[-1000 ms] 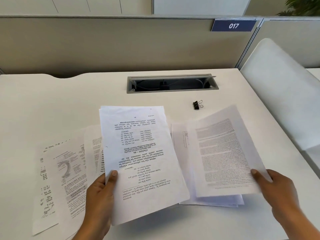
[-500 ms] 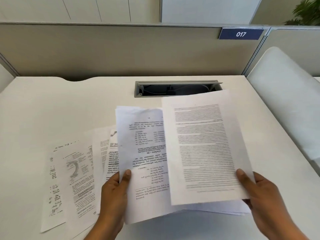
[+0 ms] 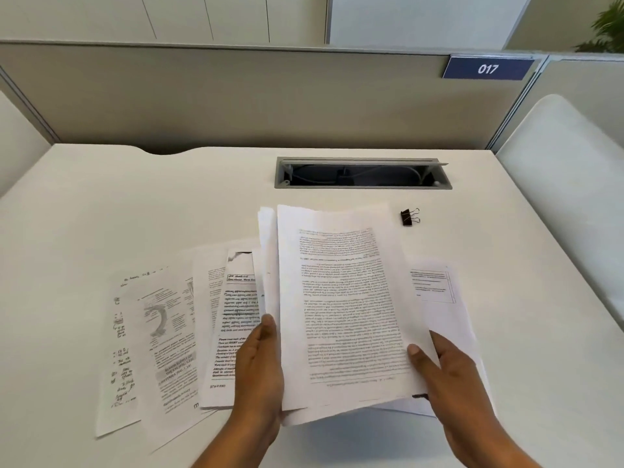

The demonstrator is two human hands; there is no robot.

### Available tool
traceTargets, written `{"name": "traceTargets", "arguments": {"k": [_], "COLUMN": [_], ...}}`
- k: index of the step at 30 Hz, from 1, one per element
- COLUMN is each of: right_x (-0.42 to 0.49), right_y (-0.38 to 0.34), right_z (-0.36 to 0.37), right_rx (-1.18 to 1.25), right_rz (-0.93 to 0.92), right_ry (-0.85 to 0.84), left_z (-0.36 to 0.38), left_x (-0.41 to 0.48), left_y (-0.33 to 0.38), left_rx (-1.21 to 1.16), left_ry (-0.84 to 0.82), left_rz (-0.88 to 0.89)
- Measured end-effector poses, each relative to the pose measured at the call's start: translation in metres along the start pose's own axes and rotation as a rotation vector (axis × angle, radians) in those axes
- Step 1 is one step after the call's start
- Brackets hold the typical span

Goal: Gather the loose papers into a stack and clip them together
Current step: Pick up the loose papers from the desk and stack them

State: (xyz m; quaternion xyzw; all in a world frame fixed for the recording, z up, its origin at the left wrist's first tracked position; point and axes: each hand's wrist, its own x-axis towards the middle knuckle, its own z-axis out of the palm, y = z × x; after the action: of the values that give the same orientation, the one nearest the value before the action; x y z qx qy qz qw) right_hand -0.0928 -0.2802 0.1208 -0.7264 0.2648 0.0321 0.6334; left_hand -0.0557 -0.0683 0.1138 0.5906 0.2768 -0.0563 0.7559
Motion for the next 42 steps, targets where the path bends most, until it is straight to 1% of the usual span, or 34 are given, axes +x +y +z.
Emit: {"name": "traceTargets", "arguments": {"k": [5, 8, 11, 14, 16, 18, 19, 21, 23, 24, 25, 27, 31, 38, 42], "right_x": [0.0, -0.001, -0.004, -0.002, 0.005, 0.017, 0.024, 0.04, 0.051, 0.055, 0.056, 0.056, 0.052, 0.051, 0.05], "right_y": [0.0, -0.001, -0.002, -0.002, 0.001, 0.005, 0.009, 0.02, 0.031, 0.035, 0.038, 0.042, 0.049, 0.046, 0.046], "right_z": [0.0, -0.001, -0.002, -0.006, -0.015, -0.029, -0.037, -0.058, -0.077, -0.084, -0.089, -0.091, -0.082, -0.077, -0.079], "right_rx": [0.023, 0.054, 0.072, 0.073, 0.045, -0.008, -0.097, -0.453, -0.845, -0.969, -1.05, -1.129, -1.168, -1.09, -1.021], "right_rz": [-0.031, -0.033, -0.039, -0.027, 0.014, 0.04, 0.035, 0.038, 0.139, 0.212, 0.28, 0.365, 0.398, 0.387, 0.367], "right_ry": [0.028, 0.016, -0.021, -0.074, -0.047, 0.037, 0.095, 0.196, 0.248, 0.256, 0.247, 0.213, 0.193, 0.166, 0.18], "left_z": [-0.004, -0.009, -0.011, -0.014, -0.015, -0.018, -0.02, -0.023, -0.027, -0.029, -0.03, -0.033, -0.035, -0.038, -0.041], "left_x": [0.002, 0.005, 0.008, 0.01, 0.01, 0.011, 0.012, 0.013, 0.014, 0.014, 0.014, 0.014, 0.014, 0.017, 0.018], "left_y": [0.002, 0.002, 0.002, 0.001, 0.001, 0.003, 0.004, 0.006, 0.006, 0.005, 0.005, 0.002, -0.002, -0.006, -0.008], "left_rx": [0.108, 0.131, 0.16, 0.199, 0.188, 0.169, 0.158, 0.14, 0.127, 0.125, 0.122, 0.119, 0.119, 0.108, 0.102], "left_ry": [-0.067, -0.101, -0.121, -0.098, -0.077, -0.063, -0.056, -0.035, -0.015, -0.011, -0.007, -0.003, -0.008, 0.013, 0.026], "left_rz": [0.06, 0.041, 0.045, 0.08, 0.074, 0.073, 0.075, 0.079, 0.092, 0.096, 0.099, 0.1, 0.087, 0.08, 0.068]}}
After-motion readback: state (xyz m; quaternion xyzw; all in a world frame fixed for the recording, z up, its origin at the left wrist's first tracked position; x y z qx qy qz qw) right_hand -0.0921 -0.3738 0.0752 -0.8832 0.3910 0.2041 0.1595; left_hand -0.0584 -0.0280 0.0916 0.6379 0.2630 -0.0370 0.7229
